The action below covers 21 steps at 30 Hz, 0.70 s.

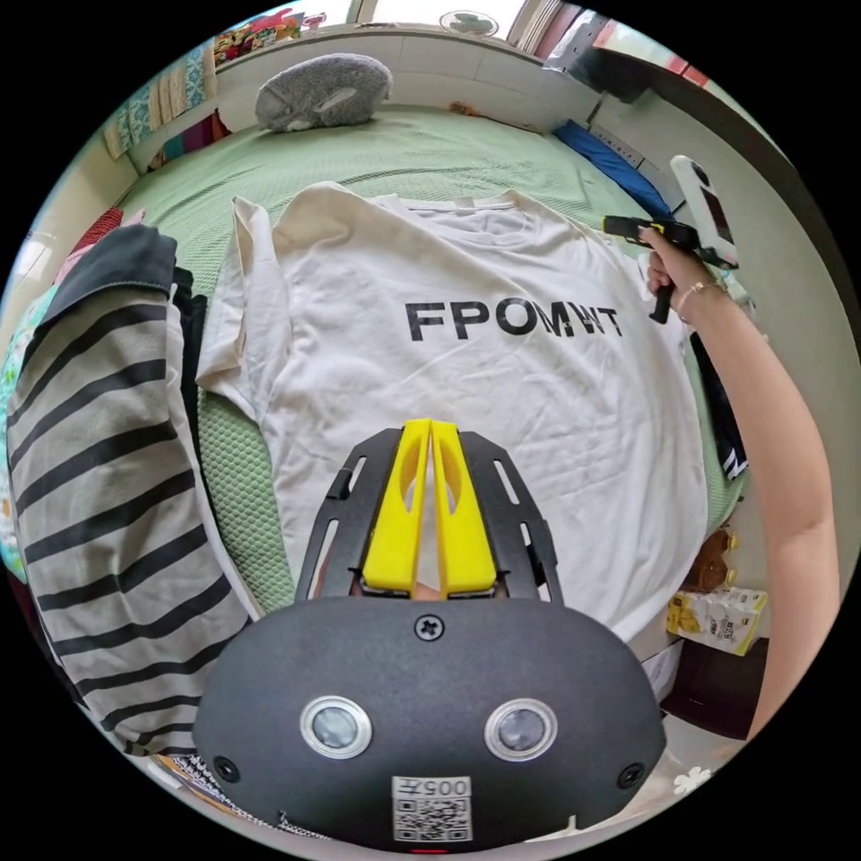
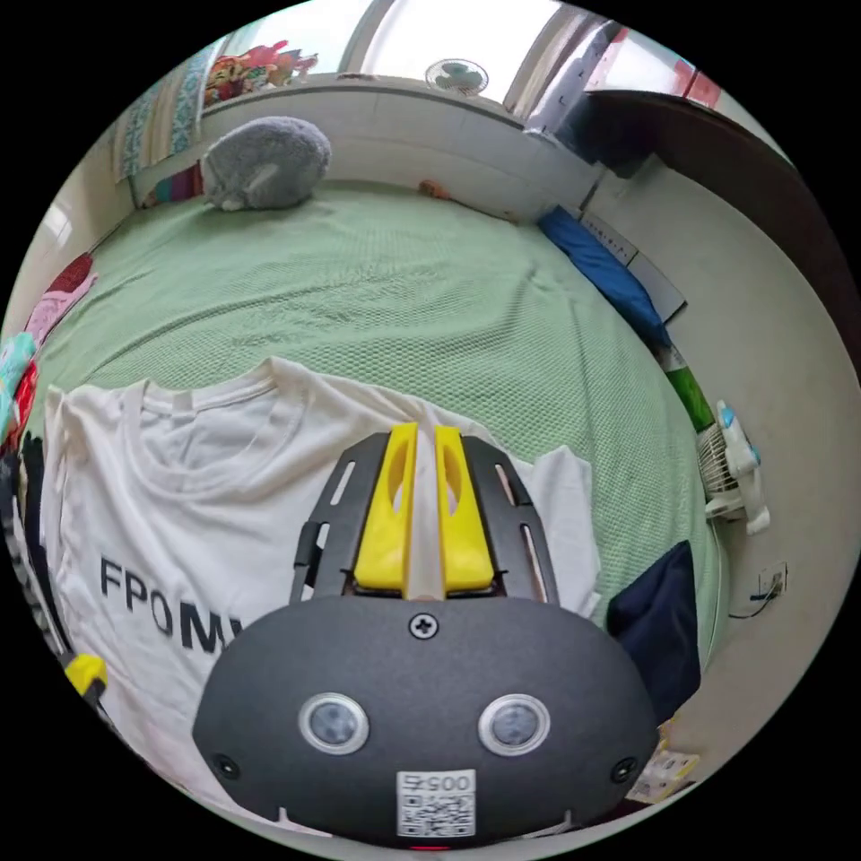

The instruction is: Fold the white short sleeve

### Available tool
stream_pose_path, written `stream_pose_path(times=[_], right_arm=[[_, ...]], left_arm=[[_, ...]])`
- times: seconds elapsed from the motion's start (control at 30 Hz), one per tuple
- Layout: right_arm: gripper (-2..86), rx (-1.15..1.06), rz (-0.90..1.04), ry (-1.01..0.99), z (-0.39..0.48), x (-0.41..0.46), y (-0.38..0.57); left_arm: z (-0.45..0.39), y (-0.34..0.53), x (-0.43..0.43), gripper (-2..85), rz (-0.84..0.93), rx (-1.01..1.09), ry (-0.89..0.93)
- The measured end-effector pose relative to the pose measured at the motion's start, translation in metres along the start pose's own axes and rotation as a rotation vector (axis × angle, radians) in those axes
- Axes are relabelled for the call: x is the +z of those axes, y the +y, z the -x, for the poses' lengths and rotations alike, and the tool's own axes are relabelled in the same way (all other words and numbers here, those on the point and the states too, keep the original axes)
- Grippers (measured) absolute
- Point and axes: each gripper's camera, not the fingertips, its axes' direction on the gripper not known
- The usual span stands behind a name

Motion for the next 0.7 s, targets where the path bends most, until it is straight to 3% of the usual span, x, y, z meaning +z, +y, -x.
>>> stream_pose_path(times=[0.13,0.33,0.47,0.7], right_arm=[[7.1,0.001,0.014,-0.101,-0.067,-0.031,0.047],[10.6,0.130,0.217,-0.186,-0.156,-0.023,0.118],[11.3,0.205,0.217,-0.312,-0.172,-0.016,0.141],[7.8,0.318,0.208,-0.261,-0.173,0.006,0.139]], left_arm=[[-0.010,-0.002,-0.001,-0.6,-0.012,0.008,-0.002],[-0.022,-0.003,-0.003,-0.6,-0.026,0.001,0.008],[-0.033,-0.005,-0.004,-0.6,-0.028,0.004,0.007],[-0.045,-0.009,-0.003,-0.6,-0.030,0.013,-0.042]])
